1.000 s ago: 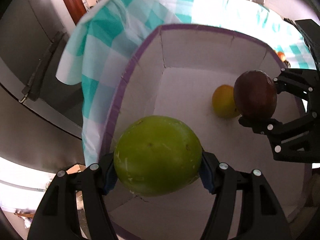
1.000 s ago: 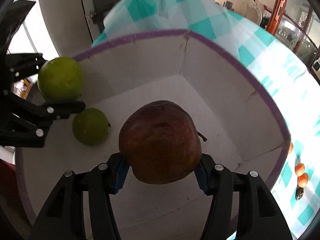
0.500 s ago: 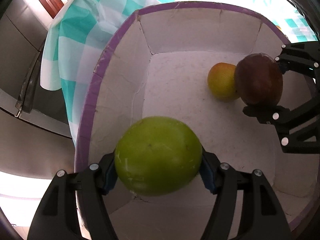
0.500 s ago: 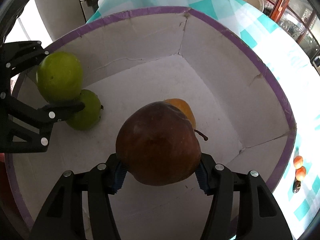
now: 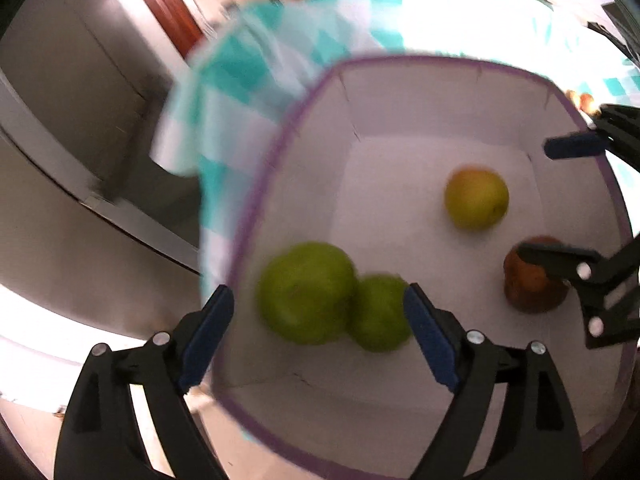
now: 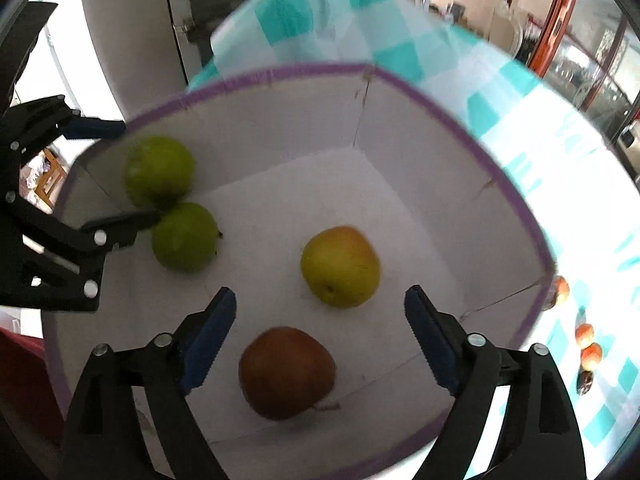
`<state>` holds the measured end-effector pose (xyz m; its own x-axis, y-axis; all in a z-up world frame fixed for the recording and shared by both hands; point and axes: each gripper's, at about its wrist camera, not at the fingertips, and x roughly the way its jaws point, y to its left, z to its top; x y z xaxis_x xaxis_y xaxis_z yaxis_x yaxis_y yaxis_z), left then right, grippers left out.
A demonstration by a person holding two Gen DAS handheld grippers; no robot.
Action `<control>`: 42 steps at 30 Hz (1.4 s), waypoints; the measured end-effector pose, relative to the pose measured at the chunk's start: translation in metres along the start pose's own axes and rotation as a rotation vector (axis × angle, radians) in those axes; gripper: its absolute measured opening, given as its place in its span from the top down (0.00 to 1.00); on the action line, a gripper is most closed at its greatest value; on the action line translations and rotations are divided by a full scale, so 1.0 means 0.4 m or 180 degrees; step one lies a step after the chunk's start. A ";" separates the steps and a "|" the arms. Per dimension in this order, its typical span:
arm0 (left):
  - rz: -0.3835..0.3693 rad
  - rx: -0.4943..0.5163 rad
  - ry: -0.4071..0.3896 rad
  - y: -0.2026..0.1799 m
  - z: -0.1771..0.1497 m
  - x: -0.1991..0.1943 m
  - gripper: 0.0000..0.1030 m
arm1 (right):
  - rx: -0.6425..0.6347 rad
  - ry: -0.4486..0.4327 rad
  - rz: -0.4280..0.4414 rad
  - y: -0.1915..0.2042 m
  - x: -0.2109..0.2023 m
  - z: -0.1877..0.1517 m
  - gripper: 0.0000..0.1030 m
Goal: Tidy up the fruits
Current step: 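Open both tools to release the pomelo and apple in the box, then grasp a dark round fruit with the left tool while the right tool grasps another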
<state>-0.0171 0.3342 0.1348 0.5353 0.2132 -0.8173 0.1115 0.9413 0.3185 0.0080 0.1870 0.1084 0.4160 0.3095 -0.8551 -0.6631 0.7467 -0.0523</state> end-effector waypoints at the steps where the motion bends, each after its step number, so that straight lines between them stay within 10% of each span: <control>1: 0.0113 -0.0043 -0.0130 -0.004 0.001 -0.035 0.16 | 0.0001 -0.0056 0.0002 -0.006 -0.015 -0.006 0.18; 10: 0.0607 -0.0344 -0.0437 -0.146 0.048 -0.155 0.09 | 0.0452 -0.0601 -0.0157 -0.171 -0.223 -0.138 0.16; 18: 0.0075 0.0003 -0.0719 -0.444 0.071 -0.237 0.09 | 0.1052 -0.0300 -0.0444 -0.355 -0.297 -0.381 0.16; 31: -0.0685 0.0794 -0.0139 -0.812 -0.083 -0.169 0.09 | 0.1838 0.0230 -0.0630 -0.455 -0.272 -0.765 0.16; 42: -0.0805 0.0431 0.0234 -0.742 -0.030 0.002 0.09 | 0.2051 0.0305 -0.0784 -0.553 -0.113 -0.686 0.19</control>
<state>-0.0600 0.0582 0.0339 0.4148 -0.0009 -0.9099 0.3470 0.9246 0.1573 -0.0350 -0.1537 0.0172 0.4304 0.0550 -0.9009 -0.0426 0.9983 0.0406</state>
